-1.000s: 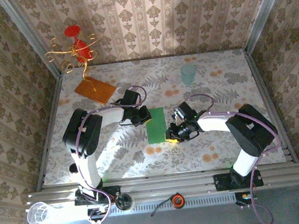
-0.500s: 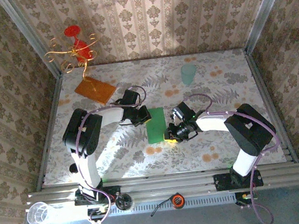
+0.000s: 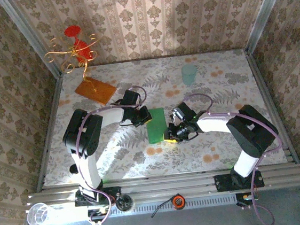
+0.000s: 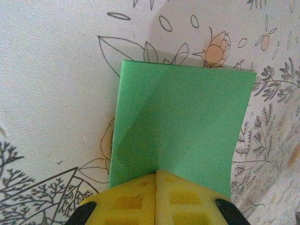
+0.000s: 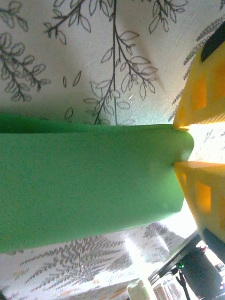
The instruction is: Fold a paper plane with a square sheet of paper (pick it up from the middle)
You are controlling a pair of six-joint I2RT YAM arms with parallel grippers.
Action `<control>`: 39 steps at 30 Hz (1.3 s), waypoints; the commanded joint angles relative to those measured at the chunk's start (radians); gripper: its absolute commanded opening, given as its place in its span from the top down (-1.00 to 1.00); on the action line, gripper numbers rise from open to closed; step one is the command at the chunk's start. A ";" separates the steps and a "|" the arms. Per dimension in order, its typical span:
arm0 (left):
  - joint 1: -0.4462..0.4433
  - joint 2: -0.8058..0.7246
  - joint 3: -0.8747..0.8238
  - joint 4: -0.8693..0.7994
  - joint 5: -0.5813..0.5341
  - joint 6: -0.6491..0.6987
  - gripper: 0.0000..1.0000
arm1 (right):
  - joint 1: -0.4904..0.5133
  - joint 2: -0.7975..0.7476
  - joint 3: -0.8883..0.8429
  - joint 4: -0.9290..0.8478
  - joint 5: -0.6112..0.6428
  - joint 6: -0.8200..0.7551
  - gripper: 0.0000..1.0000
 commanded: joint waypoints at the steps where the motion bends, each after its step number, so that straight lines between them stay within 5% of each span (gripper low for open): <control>1: 0.005 0.102 -0.040 -0.085 -0.108 -0.006 0.81 | 0.007 -0.042 0.000 0.002 0.008 -0.004 0.51; 14: 0.005 0.104 -0.039 -0.085 -0.104 -0.001 0.82 | 0.003 -0.038 -0.033 0.145 -0.029 0.031 0.43; 28: 0.005 0.107 -0.037 -0.080 -0.098 0.000 0.83 | -0.016 -0.026 -0.072 0.268 -0.028 0.079 0.14; 39: 0.008 0.108 -0.035 -0.081 -0.096 0.001 0.83 | -0.044 -0.020 -0.186 0.601 -0.104 0.218 -0.13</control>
